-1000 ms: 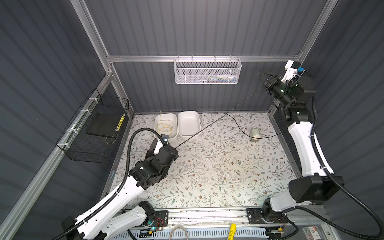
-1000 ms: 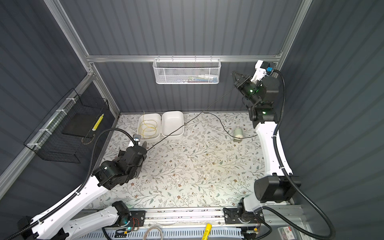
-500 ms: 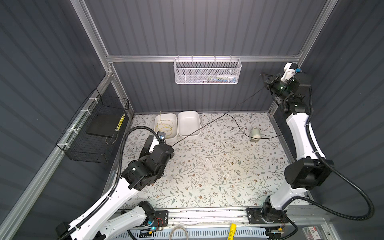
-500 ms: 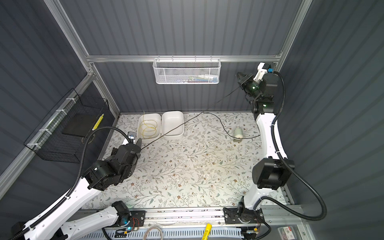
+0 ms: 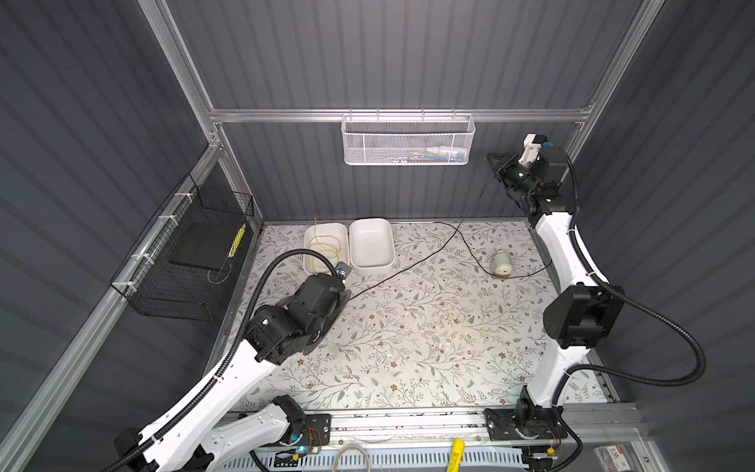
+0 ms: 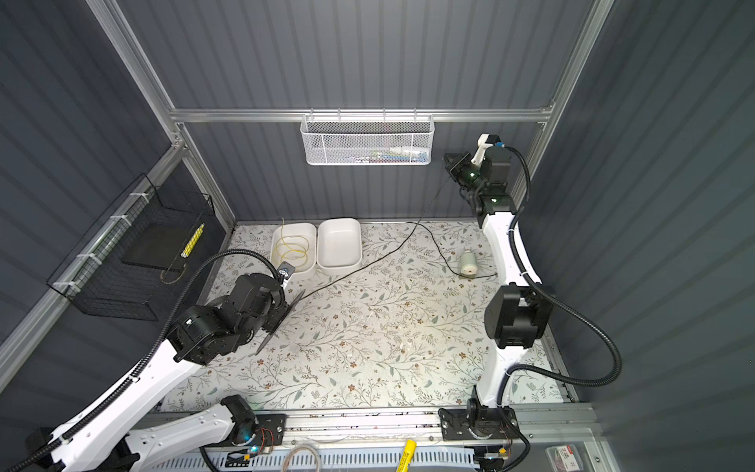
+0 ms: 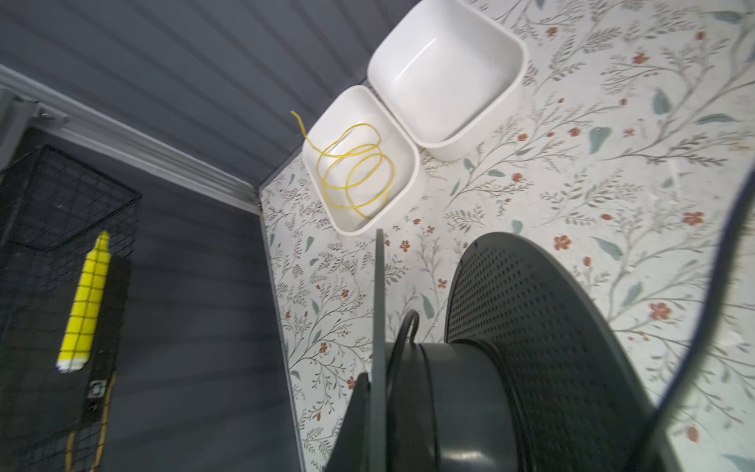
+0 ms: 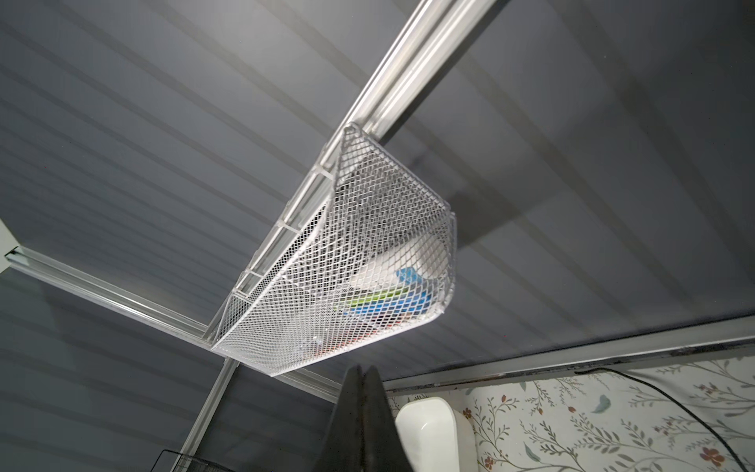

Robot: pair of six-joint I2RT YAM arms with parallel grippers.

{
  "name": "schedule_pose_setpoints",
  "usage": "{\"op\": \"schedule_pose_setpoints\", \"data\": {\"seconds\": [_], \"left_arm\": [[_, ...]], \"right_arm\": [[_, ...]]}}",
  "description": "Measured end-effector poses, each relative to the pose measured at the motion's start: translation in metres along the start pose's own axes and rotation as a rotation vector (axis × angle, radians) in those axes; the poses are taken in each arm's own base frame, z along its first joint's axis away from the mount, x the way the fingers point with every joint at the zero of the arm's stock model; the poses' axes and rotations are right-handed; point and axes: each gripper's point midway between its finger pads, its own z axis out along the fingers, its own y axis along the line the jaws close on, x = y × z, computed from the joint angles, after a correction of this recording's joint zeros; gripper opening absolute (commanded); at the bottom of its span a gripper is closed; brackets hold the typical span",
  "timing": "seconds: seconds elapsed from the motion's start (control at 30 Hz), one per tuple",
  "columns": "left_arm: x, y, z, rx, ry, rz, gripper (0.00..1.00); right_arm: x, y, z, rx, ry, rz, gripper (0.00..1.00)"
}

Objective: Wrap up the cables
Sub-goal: 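Carry the black cable up and around the spool with the right gripper while left holds, then draw the spool back with the left gripper while the right gripper returns toward it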

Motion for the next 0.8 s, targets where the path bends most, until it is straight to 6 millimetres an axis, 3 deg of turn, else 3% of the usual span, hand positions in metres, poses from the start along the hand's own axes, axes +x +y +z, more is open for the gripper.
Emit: {"op": "schedule_pose_setpoints", "data": {"seconds": [0.17,0.3,0.53,0.67,0.8], "left_arm": [[-0.015,-0.014,-0.015,0.134,-0.068,-0.005,0.00],[-0.039,-0.017,-0.034,0.216,-0.156,-0.036,0.00],[-0.113,0.002,-0.075,0.297,-0.340,-0.174,0.00],[-0.148,0.013,-0.081,0.297,-0.397,-0.264,0.00],[-0.174,0.026,-0.076,0.263,-0.438,-0.376,0.00]], "right_arm": [[0.008,-0.023,0.007,0.063,0.002,-0.013,0.00],[0.029,-0.040,0.011,0.117,0.020,-0.035,0.00],[0.110,-0.055,0.026,0.175,0.139,-0.080,0.00],[0.154,-0.049,0.026,0.176,0.203,-0.117,0.00],[0.192,-0.035,0.011,0.156,0.240,-0.145,0.00]]}}
